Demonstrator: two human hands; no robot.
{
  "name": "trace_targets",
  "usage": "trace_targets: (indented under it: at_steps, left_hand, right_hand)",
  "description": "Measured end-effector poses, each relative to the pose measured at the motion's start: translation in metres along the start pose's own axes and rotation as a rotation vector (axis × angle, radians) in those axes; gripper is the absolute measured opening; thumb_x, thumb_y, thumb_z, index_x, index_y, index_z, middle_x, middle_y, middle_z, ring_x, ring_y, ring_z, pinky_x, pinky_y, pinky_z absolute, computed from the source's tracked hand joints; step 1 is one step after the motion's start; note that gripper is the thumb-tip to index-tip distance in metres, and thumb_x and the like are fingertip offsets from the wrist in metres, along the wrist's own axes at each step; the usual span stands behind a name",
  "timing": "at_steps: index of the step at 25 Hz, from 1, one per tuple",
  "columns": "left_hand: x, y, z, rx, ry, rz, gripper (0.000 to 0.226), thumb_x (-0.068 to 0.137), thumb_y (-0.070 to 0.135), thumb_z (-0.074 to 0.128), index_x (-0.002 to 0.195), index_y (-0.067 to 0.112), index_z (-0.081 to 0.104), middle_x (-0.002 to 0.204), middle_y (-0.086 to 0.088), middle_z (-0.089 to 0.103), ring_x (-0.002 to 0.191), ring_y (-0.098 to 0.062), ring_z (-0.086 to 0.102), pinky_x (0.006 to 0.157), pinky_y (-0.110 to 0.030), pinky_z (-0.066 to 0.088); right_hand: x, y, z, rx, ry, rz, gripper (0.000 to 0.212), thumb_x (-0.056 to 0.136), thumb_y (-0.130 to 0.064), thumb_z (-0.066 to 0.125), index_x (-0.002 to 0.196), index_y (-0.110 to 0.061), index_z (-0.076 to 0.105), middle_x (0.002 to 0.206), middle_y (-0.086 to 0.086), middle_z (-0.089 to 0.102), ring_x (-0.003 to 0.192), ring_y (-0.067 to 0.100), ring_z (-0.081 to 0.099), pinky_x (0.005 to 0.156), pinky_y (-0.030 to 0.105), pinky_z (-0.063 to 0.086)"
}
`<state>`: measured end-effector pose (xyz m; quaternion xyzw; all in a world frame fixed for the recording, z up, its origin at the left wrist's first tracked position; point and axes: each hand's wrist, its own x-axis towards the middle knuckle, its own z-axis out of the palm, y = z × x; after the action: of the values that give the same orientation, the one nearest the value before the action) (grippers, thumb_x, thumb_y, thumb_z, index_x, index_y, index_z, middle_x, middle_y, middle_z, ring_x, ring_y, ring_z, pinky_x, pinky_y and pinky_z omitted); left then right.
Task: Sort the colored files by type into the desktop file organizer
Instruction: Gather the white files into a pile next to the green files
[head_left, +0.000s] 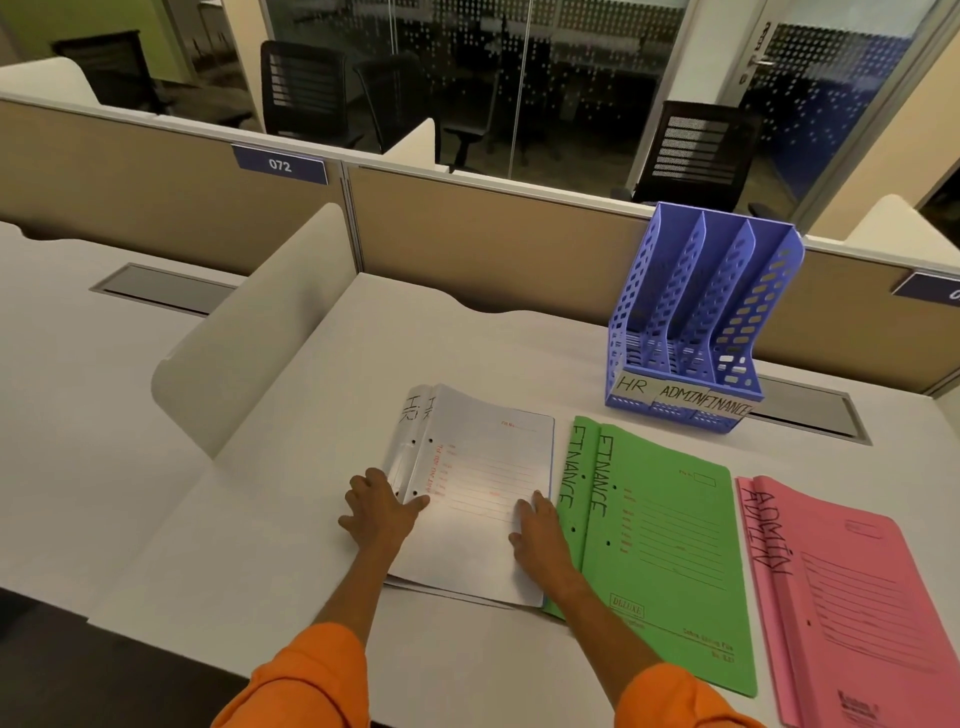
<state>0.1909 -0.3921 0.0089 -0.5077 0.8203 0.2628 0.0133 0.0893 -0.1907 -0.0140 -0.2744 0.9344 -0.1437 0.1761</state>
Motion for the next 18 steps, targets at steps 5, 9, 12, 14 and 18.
trace_targets:
  at_steps: [5, 9, 12, 14, 18]
  left_hand:
    - [0.007, -0.005, -0.001, 0.074, 0.037, 0.021, 0.077, 0.074, 0.06, 0.074, 0.124, 0.01, 0.042, 0.126, -0.013, 0.048, 0.116, -0.028, 0.051, 0.093, -0.047, 0.046]
    - [0.011, -0.009, -0.002, 0.082, 0.034, 0.06, 0.075, 0.075, 0.059, 0.073, 0.122, 0.009, 0.043, 0.125, -0.013, 0.049, 0.115, -0.028, 0.051, 0.092, -0.046, 0.046]
    - [0.011, -0.009, -0.001, 0.098, 0.032, 0.067, 0.075, 0.076, 0.058, 0.073, 0.123, 0.009, 0.043, 0.125, -0.013, 0.048, 0.115, -0.028, 0.051, 0.093, -0.046, 0.046]
    - [0.01, -0.007, -0.002, 0.082, 0.025, 0.079, 0.074, 0.076, 0.056, 0.074, 0.125, 0.009, 0.043, 0.127, -0.013, 0.048, 0.117, -0.029, 0.05, 0.094, -0.047, 0.045]
    - [0.007, -0.002, -0.005, 0.046, 0.049, 0.181, 0.075, 0.081, 0.051, 0.071, 0.136, 0.01, 0.041, 0.143, -0.012, 0.041, 0.129, -0.03, 0.044, 0.1, -0.048, 0.039]
  right_hand:
    - [-0.002, -0.007, 0.005, 0.056, -0.012, 0.011, 0.06, 0.098, -0.016, 0.051, 0.149, -0.008, 0.023, 0.16, 0.018, 0.006, 0.148, 0.03, 0.006, 0.121, 0.034, 0.011]
    - [-0.004, -0.01, 0.008, 0.077, -0.007, 0.021, 0.06, 0.098, -0.013, 0.051, 0.149, -0.008, 0.022, 0.16, 0.018, 0.005, 0.148, 0.03, 0.004, 0.121, 0.034, 0.012]
    - [-0.006, -0.01, 0.007, 0.086, -0.008, 0.019, 0.06, 0.098, -0.014, 0.051, 0.15, -0.008, 0.021, 0.16, 0.017, 0.005, 0.148, 0.029, 0.004, 0.121, 0.034, 0.011]
    - [-0.007, -0.009, 0.006, 0.082, -0.016, 0.013, 0.061, 0.098, -0.015, 0.051, 0.15, -0.008, 0.021, 0.16, 0.018, 0.005, 0.149, 0.029, 0.004, 0.121, 0.033, 0.011]
    - [-0.01, -0.008, -0.001, 0.073, -0.011, 0.011, 0.064, 0.096, -0.024, 0.054, 0.15, -0.01, 0.022, 0.16, 0.015, 0.007, 0.148, 0.027, 0.008, 0.121, 0.034, 0.013]
